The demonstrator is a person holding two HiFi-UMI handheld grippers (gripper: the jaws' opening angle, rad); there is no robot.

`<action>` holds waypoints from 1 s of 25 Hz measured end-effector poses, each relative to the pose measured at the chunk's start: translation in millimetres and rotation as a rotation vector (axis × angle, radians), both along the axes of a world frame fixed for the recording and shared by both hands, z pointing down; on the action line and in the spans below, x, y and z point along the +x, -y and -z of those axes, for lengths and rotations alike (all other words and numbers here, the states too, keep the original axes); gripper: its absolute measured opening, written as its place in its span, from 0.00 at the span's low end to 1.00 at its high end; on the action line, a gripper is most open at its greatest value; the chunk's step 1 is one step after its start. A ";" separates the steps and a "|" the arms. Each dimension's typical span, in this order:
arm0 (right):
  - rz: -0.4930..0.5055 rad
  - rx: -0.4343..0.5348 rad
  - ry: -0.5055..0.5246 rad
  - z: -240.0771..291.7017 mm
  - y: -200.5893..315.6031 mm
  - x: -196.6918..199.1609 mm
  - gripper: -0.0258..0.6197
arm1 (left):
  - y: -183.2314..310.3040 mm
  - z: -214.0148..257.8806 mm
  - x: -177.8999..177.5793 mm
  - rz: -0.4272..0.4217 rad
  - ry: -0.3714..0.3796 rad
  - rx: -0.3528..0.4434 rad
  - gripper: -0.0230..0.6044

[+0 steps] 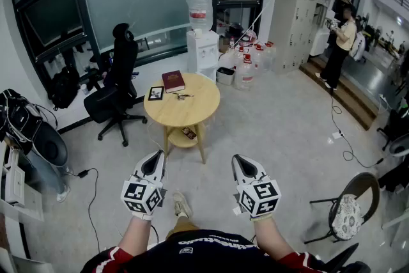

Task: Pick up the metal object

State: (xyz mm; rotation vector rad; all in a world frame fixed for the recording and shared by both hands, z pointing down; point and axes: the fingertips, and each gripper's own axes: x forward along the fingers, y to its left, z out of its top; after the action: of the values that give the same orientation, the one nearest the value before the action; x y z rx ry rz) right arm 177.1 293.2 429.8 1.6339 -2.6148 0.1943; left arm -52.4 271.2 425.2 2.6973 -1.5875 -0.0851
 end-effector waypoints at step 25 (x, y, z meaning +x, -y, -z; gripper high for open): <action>0.017 0.041 0.021 12.0 22.1 -0.4 0.09 | 28.2 6.1 9.2 -0.031 -0.042 -0.004 0.06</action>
State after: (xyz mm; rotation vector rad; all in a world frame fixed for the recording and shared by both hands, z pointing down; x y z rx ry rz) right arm 176.7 271.1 417.9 1.6303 -2.6651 0.1588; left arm -43.2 243.0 419.1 2.6972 -1.5322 -0.1366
